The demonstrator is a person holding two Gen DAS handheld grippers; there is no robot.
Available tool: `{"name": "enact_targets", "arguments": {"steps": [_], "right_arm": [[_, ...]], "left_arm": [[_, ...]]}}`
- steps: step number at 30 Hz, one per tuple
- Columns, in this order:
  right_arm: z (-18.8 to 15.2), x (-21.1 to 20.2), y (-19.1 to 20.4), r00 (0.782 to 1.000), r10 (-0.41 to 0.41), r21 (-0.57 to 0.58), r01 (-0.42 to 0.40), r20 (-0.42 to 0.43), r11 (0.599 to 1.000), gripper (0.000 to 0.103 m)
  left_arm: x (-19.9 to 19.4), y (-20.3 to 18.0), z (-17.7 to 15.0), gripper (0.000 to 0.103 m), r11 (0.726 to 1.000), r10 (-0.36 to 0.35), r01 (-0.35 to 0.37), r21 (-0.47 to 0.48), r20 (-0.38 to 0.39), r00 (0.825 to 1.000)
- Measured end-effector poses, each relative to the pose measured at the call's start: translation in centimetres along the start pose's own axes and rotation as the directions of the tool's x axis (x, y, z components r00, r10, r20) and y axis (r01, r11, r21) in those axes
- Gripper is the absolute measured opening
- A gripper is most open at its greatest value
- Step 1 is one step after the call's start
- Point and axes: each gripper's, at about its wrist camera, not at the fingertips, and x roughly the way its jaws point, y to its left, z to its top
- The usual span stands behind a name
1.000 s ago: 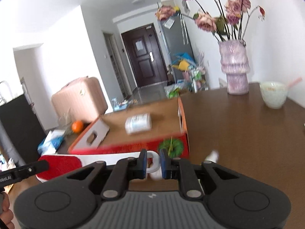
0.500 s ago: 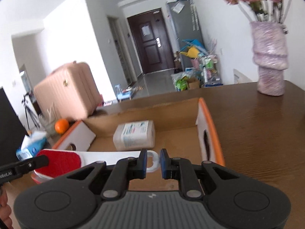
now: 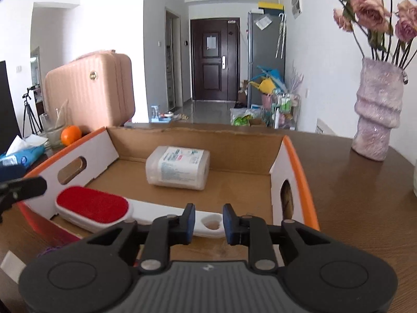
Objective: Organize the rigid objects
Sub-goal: 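Lower the lint brush into the red box and open the right tool, then withdraw both tools from the box toward the caps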
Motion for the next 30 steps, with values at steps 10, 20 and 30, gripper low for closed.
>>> {"name": "enact_targets", "arguments": {"steps": [10, 20, 30], "right_arm": [[-1.4, -12.1, 1.3, 0.981, -0.085, -0.014, 0.089, 0.174, 0.996, 0.049], [-6.3, -24.9, 4.5, 0.972, -0.068, -0.04, 0.079, 0.227, 0.996, 0.063], [-12.4, -32.6, 5.8, 0.984, -0.048, -0.021, 0.052, 0.171, 0.998, 0.066]], "left_arm": [[-10.0, -0.3, -0.8, 0.091, 0.997, 0.072, -0.073, 0.012, 0.044, 0.996], [-22.0, -0.5, -3.6, 0.097, 0.996, 0.084, -0.085, 0.015, 0.05, 0.995], [-29.7, -2.3, -7.8, 0.099, 0.999, 0.032, -0.033, 0.008, 0.015, 0.999]]}}
